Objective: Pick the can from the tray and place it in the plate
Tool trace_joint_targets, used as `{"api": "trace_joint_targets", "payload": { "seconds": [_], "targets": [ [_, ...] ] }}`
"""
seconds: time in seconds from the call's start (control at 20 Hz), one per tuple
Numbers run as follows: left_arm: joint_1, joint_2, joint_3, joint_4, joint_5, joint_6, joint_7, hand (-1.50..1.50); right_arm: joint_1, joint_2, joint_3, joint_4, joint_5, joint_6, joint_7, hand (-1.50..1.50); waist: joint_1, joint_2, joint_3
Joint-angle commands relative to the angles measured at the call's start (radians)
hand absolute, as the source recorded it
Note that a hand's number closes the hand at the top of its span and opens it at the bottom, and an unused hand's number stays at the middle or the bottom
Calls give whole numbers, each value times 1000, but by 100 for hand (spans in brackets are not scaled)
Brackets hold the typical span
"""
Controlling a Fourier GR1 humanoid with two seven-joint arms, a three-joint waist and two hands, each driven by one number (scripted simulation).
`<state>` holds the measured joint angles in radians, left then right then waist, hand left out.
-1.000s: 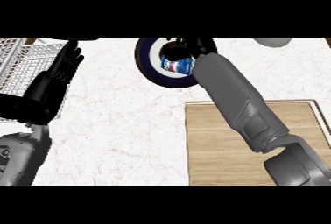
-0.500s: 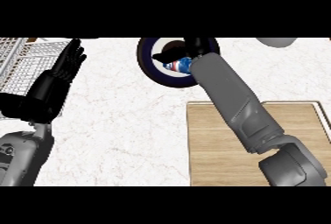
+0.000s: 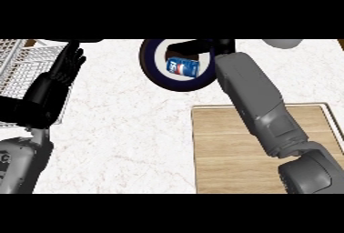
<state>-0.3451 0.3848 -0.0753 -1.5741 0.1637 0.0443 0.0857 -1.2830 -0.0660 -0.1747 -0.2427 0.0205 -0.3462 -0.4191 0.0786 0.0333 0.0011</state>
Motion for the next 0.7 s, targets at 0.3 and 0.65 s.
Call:
{"api": "trace_joint_targets", "payload": {
  "seconds": [0.3,0.65],
  "targets": [
    [36,8,22,-36,5,-10,31,0,116,-220,-118,33,-98,255,-107,-150,-26,-13,1],
    [-21,-32,18,17,-40,20,5,0,181,-281,-117,66,-79,336,-210,-150,-28,-8,1]
  ]
}}
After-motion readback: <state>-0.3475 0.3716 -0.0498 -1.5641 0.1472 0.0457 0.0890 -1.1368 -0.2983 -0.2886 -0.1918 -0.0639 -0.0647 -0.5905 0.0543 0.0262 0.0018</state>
